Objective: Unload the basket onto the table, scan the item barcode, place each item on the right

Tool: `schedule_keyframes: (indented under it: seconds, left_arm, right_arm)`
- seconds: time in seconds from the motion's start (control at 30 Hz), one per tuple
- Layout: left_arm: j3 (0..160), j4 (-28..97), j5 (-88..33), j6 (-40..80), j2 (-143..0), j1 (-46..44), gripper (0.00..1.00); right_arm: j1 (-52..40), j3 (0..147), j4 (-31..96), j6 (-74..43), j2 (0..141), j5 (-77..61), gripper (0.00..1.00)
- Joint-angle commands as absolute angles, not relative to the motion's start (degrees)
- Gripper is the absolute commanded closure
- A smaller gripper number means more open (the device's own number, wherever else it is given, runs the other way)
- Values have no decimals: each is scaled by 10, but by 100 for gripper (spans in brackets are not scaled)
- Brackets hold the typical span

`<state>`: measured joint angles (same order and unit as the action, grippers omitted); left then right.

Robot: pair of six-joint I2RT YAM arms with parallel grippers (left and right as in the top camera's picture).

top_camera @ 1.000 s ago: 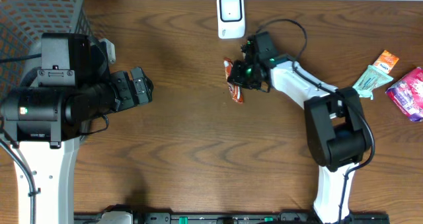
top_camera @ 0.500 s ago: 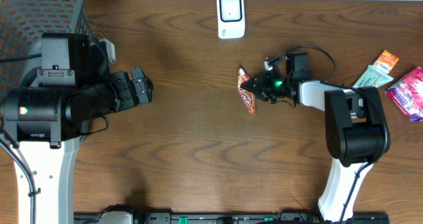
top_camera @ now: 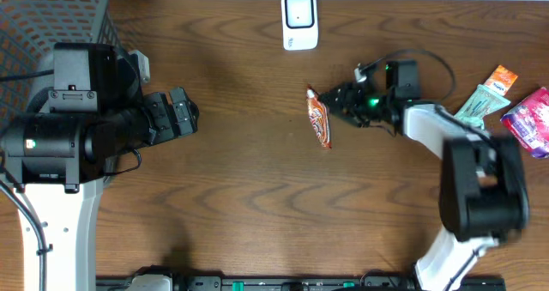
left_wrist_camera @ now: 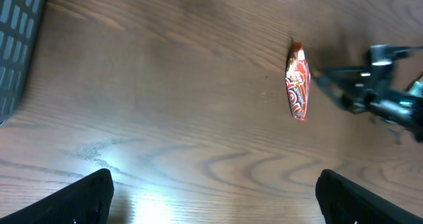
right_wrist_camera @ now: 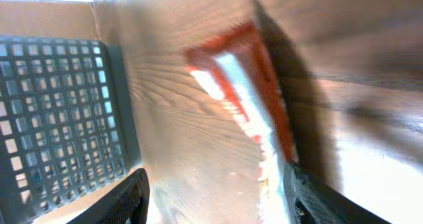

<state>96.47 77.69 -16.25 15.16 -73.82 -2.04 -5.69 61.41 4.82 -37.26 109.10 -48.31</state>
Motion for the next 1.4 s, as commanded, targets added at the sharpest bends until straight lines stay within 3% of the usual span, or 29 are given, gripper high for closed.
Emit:
schedule_keyframes:
  seconds: [0.0, 0.33, 0.53, 0.6, 0.63, 0.67, 0.73, 0.87, 1.37]
  left_arm:
    - [974, 777, -165, 146, -738, -22, 2]
    - [974, 777, -165, 146, -738, -22, 2]
    - [974, 777, -165, 146, -738, -22, 2]
    - [974, 777, -165, 146, -738, -22, 2]
    - [974, 777, -165, 146, -738, -22, 2]
    - [974, 777, -165, 146, -738, -22, 2]
    - [974, 777, -165, 146, -738, -22, 2]
    - [974, 777, -165, 146, -738, -22, 2]
    - [974, 777, -165, 146, -738, -22, 2]
  right_arm:
    - [-78, 617, 80, -321, 997, -358, 37]
    - [-268, 616, 209, -256, 919, 90, 32]
    - [-331, 616, 256, -321, 960, 230, 26]
    - [-325, 616, 255, -347, 968, 215, 40]
    - [-319, 616, 248, -349, 971, 200, 53]
    - [-307, 616, 230, -346, 973, 162, 77]
    - [-297, 616, 206, -339, 974, 114, 99]
    - [-289, 616, 161, -339, 981, 39, 99]
    - [-241, 616, 243, -391, 1075, 96, 99]
